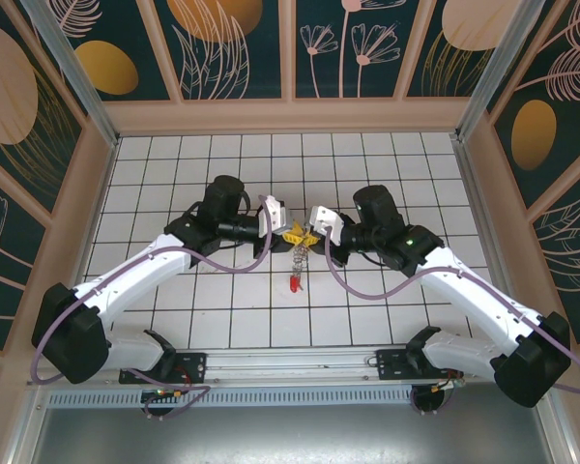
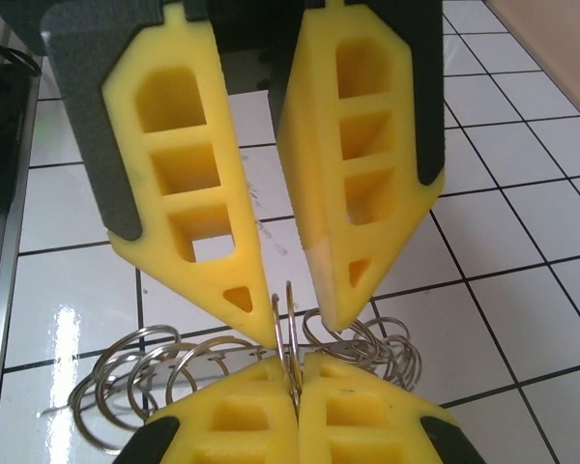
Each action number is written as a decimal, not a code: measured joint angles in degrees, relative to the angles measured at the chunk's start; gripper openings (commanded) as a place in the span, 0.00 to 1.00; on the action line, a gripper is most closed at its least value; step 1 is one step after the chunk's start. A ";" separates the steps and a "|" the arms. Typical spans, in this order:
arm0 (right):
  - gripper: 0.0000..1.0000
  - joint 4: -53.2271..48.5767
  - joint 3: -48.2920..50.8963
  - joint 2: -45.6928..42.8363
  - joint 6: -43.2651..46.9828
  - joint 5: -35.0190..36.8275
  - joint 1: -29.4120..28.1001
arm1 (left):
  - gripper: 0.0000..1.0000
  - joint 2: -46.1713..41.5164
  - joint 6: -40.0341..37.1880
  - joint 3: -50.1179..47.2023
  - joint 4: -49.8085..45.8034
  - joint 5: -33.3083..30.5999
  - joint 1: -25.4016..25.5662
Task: Put the keys on the keyring
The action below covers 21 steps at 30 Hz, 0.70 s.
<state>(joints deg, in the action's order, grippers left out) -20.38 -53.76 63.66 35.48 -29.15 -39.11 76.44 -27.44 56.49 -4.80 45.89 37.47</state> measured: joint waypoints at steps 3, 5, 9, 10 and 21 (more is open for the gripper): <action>0.00 0.00 0.00 0.04 -0.02 0.31 -0.07 | 0.00 0.09 -0.07 0.11 -0.50 -0.09 0.04; 0.00 0.07 0.00 0.04 -0.04 0.68 -0.07 | 0.00 0.24 -0.57 0.28 -0.76 -0.09 0.04; 0.12 0.02 0.00 0.24 -0.07 0.96 -0.11 | 0.00 0.57 0.02 0.48 -0.94 -0.07 0.04; 0.17 0.04 0.00 0.24 -0.28 0.94 -0.11 | 0.00 0.55 0.22 0.44 -0.74 -0.04 0.04; 0.21 2.08 1.81 -4.09 -2.78 -3.45 2.51 | 0.00 -4.26 7.85 -7.76 15.43 1.92 0.04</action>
<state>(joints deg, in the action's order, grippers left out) -18.31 -51.94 59.57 32.71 -32.60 -36.60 72.18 -19.59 48.73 10.63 47.81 37.52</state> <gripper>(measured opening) 0.214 0.066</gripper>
